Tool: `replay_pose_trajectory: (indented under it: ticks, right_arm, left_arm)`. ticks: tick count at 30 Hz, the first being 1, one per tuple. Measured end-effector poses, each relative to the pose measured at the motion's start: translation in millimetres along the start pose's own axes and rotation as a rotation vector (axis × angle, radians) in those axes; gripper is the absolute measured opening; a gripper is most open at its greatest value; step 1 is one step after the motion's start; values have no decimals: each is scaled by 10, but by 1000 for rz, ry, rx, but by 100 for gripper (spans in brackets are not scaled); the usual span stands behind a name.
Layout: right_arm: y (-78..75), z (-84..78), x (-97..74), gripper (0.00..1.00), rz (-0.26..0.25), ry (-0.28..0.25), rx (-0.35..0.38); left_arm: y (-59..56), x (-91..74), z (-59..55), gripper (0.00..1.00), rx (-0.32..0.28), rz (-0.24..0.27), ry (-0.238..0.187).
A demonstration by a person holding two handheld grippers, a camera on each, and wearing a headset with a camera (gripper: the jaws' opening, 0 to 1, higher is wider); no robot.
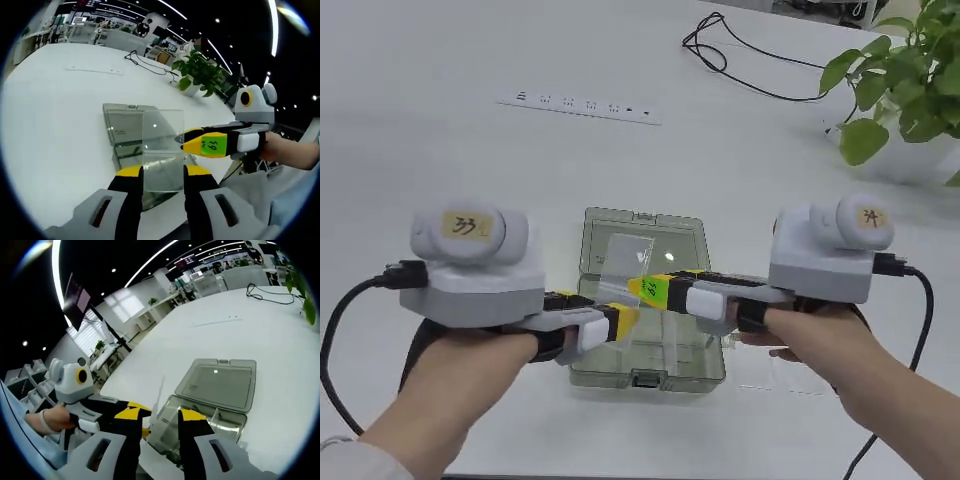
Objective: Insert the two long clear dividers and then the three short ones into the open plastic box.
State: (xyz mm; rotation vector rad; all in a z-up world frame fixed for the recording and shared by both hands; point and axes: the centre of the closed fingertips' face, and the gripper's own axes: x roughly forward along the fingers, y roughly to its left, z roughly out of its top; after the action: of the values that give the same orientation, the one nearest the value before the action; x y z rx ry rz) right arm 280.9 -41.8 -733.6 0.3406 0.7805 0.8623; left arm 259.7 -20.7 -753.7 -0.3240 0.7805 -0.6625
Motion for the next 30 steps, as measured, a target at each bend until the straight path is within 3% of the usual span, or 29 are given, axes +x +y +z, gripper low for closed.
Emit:
replay_pose_trajectory:
  ticks: [7, 15, 30]
  right_arm:
    - [16, 26, 41, 15, 0, 10, 53]
    - [16, -8, 61, 5, -5, 33, 48]
    - [17, -8, 84, 2, -19, 97, 67]
  left_arm:
    - [-43, 26, -36, 30, -5, -9, 4]
    - [-51, 36, -21, 30, -19, -14, -7]
    - [-56, 70, -16, 30, -106, -33, -44]
